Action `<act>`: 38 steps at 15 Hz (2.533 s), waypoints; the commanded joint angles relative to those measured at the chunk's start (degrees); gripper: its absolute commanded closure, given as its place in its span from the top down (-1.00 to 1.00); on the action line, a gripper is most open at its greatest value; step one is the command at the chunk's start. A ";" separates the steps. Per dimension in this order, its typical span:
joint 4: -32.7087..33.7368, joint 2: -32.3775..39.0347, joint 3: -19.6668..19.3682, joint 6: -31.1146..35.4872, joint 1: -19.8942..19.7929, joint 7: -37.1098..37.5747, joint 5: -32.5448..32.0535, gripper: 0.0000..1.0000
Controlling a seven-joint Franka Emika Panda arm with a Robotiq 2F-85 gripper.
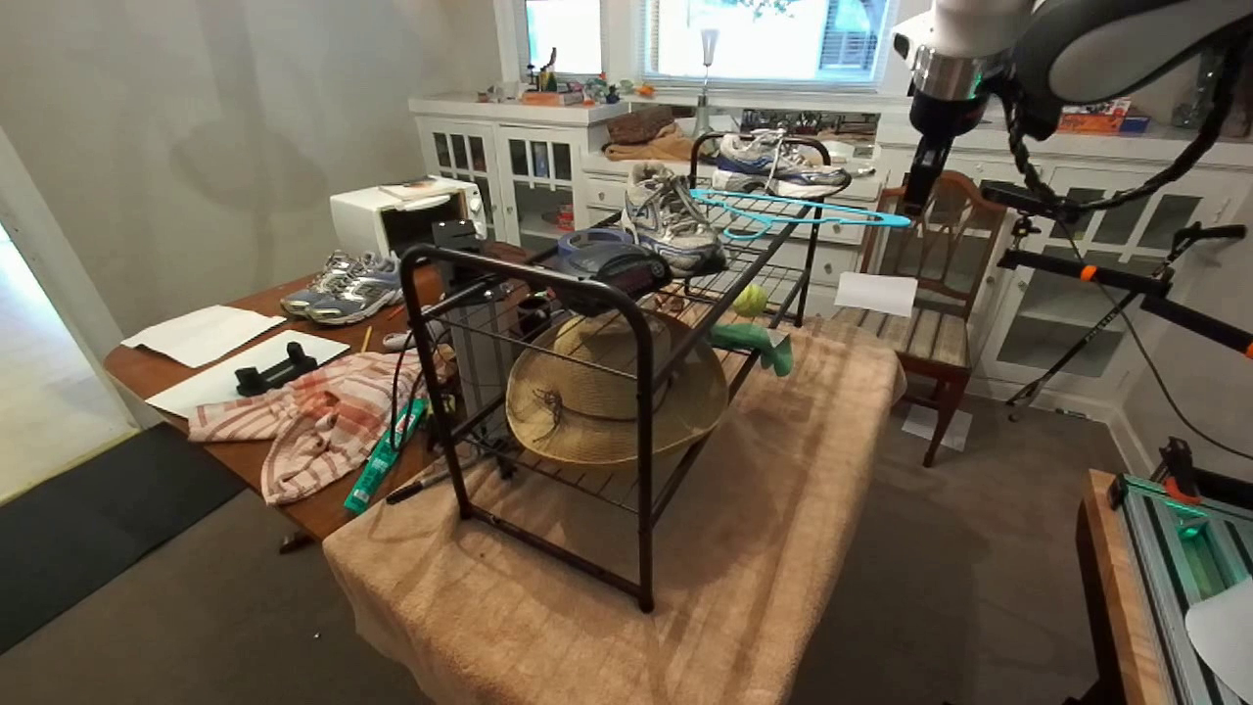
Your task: Hang the clothing hanger on the rack
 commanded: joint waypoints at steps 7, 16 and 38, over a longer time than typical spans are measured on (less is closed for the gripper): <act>7.31 15.88 -1.58 4.95 -1.83 22.48 -15.05 1.00; 10.13 21.43 -4.22 10.47 -1.76 24.96 -26.87 0.96; 11.20 22.95 -4.51 13.54 -0.91 31.51 -37.58 0.40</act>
